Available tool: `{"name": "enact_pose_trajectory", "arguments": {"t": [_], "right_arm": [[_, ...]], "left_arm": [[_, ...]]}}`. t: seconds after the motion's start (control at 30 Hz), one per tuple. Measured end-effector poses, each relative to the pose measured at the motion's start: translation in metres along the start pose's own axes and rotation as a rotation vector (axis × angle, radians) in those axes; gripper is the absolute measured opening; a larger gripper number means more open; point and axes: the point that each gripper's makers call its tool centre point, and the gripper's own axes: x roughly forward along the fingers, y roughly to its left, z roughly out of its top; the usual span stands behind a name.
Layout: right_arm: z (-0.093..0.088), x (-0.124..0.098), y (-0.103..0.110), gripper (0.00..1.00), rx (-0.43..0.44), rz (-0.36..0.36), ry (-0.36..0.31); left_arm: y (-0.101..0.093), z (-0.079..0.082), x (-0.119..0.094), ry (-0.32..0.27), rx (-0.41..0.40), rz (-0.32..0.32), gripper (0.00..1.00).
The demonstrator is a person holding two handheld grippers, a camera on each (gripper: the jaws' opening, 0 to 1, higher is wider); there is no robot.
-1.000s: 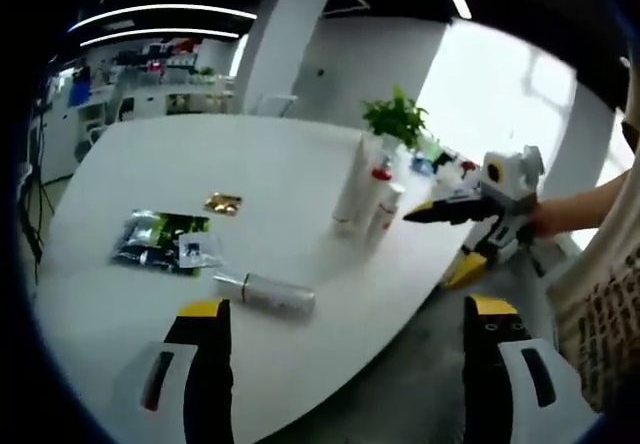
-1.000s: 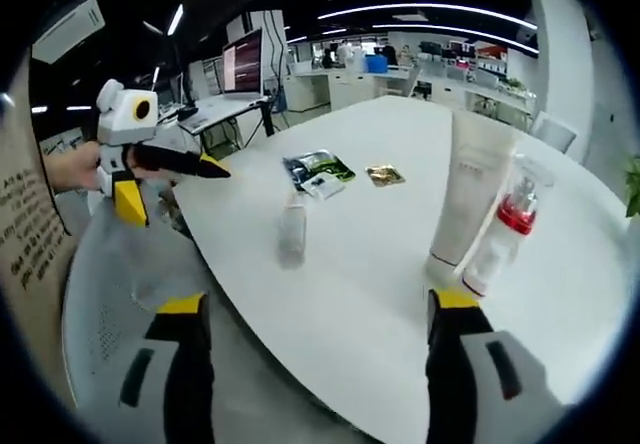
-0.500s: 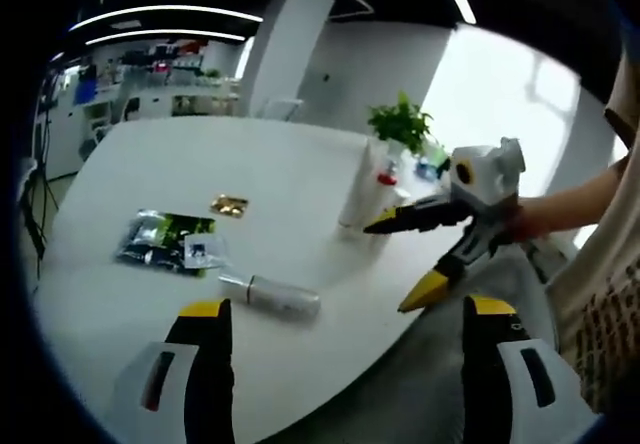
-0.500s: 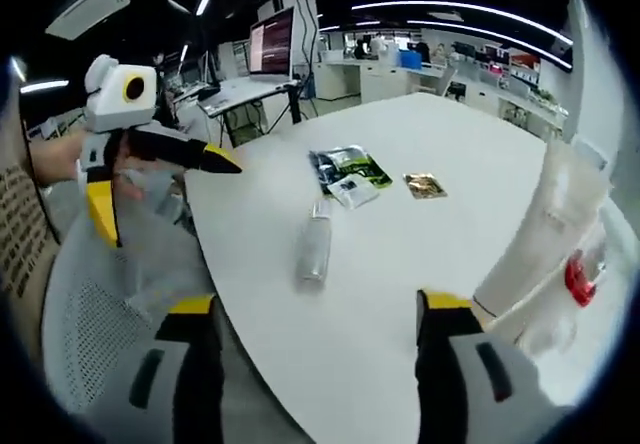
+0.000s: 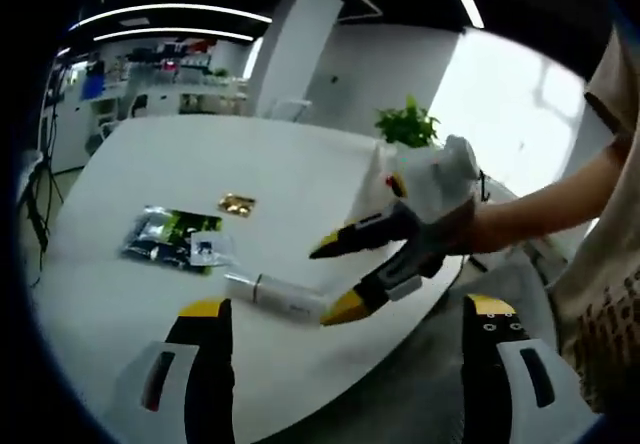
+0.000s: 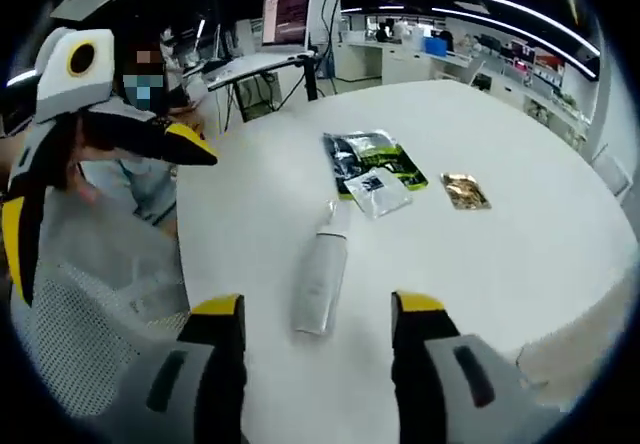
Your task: Arrange the skincare products in the storage area until every visible bottle or jar stands upright without overlapping.
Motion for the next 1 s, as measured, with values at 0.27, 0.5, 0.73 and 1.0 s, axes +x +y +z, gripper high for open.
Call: {"name": "enact_pose_trajectory", "arguments": {"t": [0.27, 0.5, 0.73, 1.0], "right_arm": [[-0.004, 0.018, -0.007, 0.49, -0.039, -0.008, 0.042], [0.001, 0.031, -0.012, 0.41, -0.030, -0.028, 0.048], [-0.004, 0.042, -0.017, 0.32, -0.047, -0.044, 0.096], [-0.006, 0.047, -0.014, 0.23, -0.067, -0.036, 0.116]], "left_arm": [[0.004, 0.001, 0.000, -0.005, -0.015, 0.014, 0.92], [0.005, 0.000, 0.000, 0.000, -0.018, 0.024, 0.92], [0.008, 0.000, 0.000, -0.005, -0.023, 0.038, 0.91], [0.010, 0.000, -0.001, -0.008, -0.030, 0.050, 0.91]]}}
